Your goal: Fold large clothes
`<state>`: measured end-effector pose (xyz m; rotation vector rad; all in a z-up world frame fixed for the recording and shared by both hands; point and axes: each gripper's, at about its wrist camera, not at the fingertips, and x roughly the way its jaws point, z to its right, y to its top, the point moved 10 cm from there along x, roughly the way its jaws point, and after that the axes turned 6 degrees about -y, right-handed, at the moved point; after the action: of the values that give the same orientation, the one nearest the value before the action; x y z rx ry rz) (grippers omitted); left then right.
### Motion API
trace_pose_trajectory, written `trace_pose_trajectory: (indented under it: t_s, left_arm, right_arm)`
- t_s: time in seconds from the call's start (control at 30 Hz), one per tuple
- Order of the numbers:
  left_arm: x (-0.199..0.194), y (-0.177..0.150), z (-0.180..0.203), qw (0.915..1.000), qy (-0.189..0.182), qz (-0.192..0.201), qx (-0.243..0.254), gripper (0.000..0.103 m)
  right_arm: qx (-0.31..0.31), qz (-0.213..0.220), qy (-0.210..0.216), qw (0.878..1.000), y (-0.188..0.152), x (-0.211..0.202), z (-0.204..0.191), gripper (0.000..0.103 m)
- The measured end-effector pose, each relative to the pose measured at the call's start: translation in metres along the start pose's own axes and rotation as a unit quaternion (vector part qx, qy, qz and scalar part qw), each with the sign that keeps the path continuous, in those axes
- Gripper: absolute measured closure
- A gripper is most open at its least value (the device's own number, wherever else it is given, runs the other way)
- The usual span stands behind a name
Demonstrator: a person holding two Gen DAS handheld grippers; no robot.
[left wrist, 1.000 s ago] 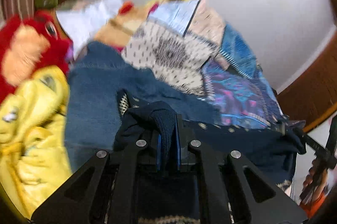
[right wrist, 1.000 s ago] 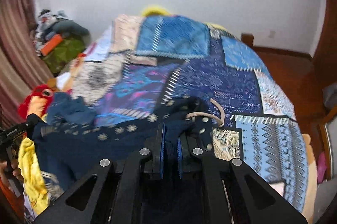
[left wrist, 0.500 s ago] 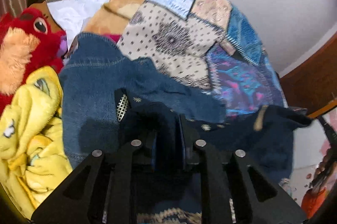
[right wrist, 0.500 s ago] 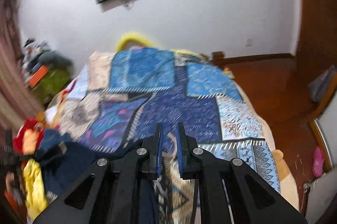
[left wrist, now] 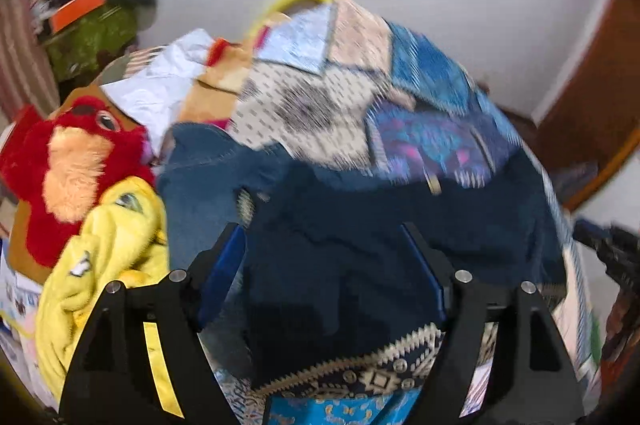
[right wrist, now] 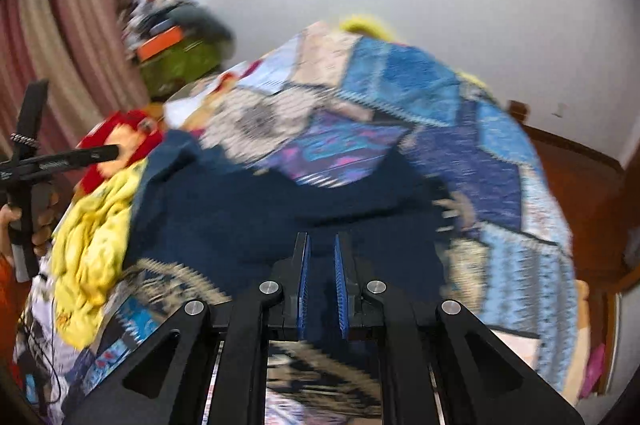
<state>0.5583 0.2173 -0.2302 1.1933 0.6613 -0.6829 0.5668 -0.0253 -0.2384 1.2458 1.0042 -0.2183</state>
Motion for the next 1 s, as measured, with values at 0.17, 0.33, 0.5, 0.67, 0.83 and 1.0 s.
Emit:
trace_pose_trajectory:
  t_s: [0.17, 0.33, 0.5, 0.67, 0.83, 1.0]
  left_arm:
    - [0.050, -0.056, 0.048, 0.9952, -0.044, -0.067, 0.056, 0.025]
    - [0.084, -0.098, 0.063, 0.9904, -0.038, -0.088, 0.100, 0.022]
    - [0.080, -0.106, 0.054, 0.9913, -0.048, -0.074, 0.098, 0.019]
    - [0.075, -0.124, 0.035, 0.9897, 0.004, -0.071, 0.125, 0.019]
    - [0.068, -0.153, -0.008, 0.9904, 0.049, -0.087, 0.096, 0.019]
    - [0.049, -0.175, -0.045, 0.9857, 0.111, -0.088, 0.092, 0.019]
  right_arm:
    - [-0.064, -0.040, 0.000, 0.997, -0.027, 0.041, -0.048, 0.096]
    - [-0.115, -0.061, -0.065, 0.989, -0.062, 0.075, -0.045, 0.096]
    - [-0.123, -0.043, -0.115, 0.985, -0.070, 0.068, -0.022, 0.096]
    - [-0.111, -0.050, -0.156, 0.980, -0.074, 0.069, 0.007, 0.095]
    - [-0.101, -0.052, -0.184, 0.976, -0.085, 0.064, 0.034, 0.095]
    - [-0.102, -0.067, -0.243, 0.962, -0.108, 0.057, 0.075, 0.095]
